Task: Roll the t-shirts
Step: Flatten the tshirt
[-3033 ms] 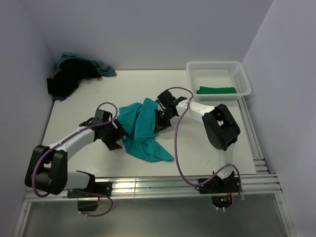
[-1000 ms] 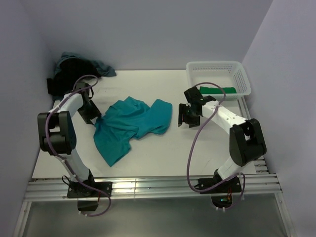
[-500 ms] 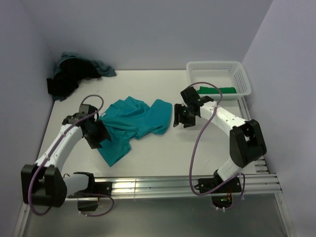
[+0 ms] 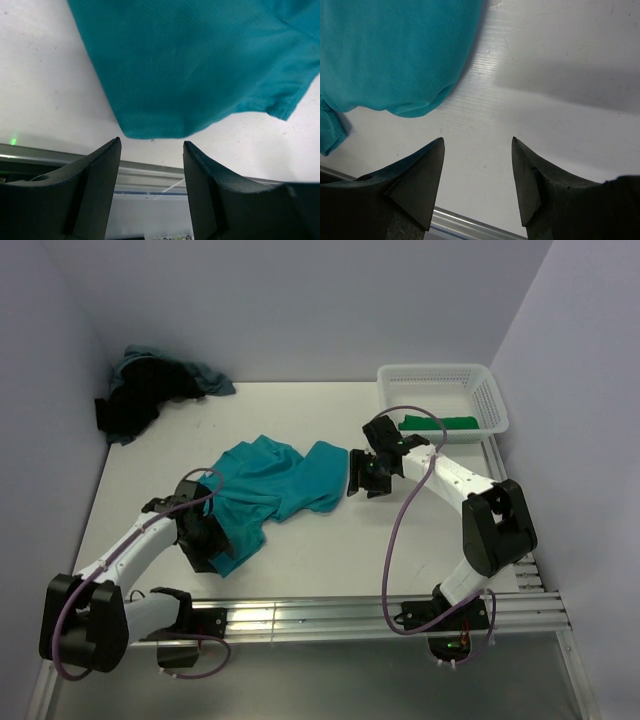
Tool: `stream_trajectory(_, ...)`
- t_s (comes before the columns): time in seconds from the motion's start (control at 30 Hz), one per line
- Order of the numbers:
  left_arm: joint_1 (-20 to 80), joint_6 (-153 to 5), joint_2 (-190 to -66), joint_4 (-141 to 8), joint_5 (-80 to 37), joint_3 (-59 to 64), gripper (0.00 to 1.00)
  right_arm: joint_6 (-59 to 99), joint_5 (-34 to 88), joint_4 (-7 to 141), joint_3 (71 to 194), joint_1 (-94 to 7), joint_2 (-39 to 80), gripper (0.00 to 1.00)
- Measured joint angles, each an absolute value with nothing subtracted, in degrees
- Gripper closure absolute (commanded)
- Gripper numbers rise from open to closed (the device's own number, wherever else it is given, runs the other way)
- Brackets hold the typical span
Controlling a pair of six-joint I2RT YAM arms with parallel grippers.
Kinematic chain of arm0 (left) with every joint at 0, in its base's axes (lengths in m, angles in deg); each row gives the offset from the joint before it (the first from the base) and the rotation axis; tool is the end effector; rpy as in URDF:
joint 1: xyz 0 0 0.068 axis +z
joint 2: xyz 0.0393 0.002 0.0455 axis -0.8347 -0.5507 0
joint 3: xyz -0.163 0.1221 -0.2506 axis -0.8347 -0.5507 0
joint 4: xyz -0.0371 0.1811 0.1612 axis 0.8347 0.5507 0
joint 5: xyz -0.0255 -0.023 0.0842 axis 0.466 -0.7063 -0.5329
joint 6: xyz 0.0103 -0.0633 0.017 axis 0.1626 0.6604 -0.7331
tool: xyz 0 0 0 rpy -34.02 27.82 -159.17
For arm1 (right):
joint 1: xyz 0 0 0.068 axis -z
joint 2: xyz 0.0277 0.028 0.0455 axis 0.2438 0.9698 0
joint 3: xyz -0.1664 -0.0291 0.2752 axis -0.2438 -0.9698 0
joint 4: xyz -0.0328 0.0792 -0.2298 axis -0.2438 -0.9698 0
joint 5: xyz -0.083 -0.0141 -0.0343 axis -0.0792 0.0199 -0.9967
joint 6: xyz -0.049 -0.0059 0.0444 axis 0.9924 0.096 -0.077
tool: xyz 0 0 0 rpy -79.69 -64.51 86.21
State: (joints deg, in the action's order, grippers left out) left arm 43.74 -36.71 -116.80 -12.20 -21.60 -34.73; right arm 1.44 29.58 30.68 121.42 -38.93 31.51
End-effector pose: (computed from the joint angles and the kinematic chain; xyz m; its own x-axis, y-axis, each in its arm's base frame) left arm 0.1241 -0.0362 0.2130 -0.8206 -0.5715 0.0097 -0.5609 0.8019 -0.2055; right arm 0.2839 0.1413 0.2641 -0.9442 0.0264 -0.3284 -0.0876 0.9407 0.3276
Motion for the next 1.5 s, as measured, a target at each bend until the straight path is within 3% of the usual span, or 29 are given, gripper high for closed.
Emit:
stream_trajectory(0.13, 42.3, -35.6, -120.2, -14.8, -22.1, -35.3, 0.44, 1.0, 29.6, 31.0, 121.4, -39.0, 31.5, 0.37)
stream_trajectory(0.37, 41.5, -33.5, -127.2, -17.4, -23.1, -34.8, 0.58, 0.9, 31.4, 33.0, 121.4, -39.0, 31.5, 0.36)
stream_trajectory(0.43, 41.1, -32.9, -128.8, -17.1, -23.2, -34.1, 0.76, 1.0, 32.2, 33.6, 121.7, -39.1, 31.5, 0.36)
stream_trajectory(0.47, 40.7, -32.7, -129.7, -17.0, -23.3, -33.6, 0.97, 1.0, 32.5, 33.5, 122.4, -39.3, 31.9, 0.36)
stream_trajectory(0.5, 40.2, -32.3, -131.2, -16.8, -23.3, -32.7, 1.00, 1.0, 32.6, 33.2, 123.8, -39.7, 32.6, 0.35)
stream_trajectory(0.87, 37.2, -33.8, -132.9, -13.0, -27.3, -21.6, 1.00, 1.9, 26.9, 27.7, 156.5, -47.5, 56.7, 0.31)
stream_trajectory(1.17, 37.2, -35.9, -129.0, -5.6, -28.5, -10.5, 1.00, 1.9, 21.8, 21.4, 171.1, -48.7, 72.7, 0.36)
stream_trajectory(1.23, 37.2, -35.9, -129.0, -4.5, -28.5, -9.6, 1.00, 2.0, 21.4, 21.0, 171.8, -49.0, 74.3, 0.50)
stream_trajectory(1.27, 37.2, -36.0, -129.0, -3.9, -28.5, -9.2, 1.00, 2.1, 21.2, 20.7, 171.8, -49.2, 74.6, 0.65)
stream_trajectory(1.3, 37.2, -36.1, -129.0, -3.2, -28.5, -8.6, 1.00, 2.3, 20.9, 20.5, 171.8, -49.4, 74.6, 0.89)
stream_trajectory(1.33, 37.3, -36.3, -129.1, -2.5, -28.5, -7.9, 1.00, 2.3, 20.9, 19.9, 172.1, -49.6, 74.6, 0.99)
stream_trajectory(1.5, 43.2, -40.0, -130.6, 0.2, -28.2, -0.7, 1.00, 2.1, 20.5, 20.8, 171.1, -49.6, 72.2, 1.00)
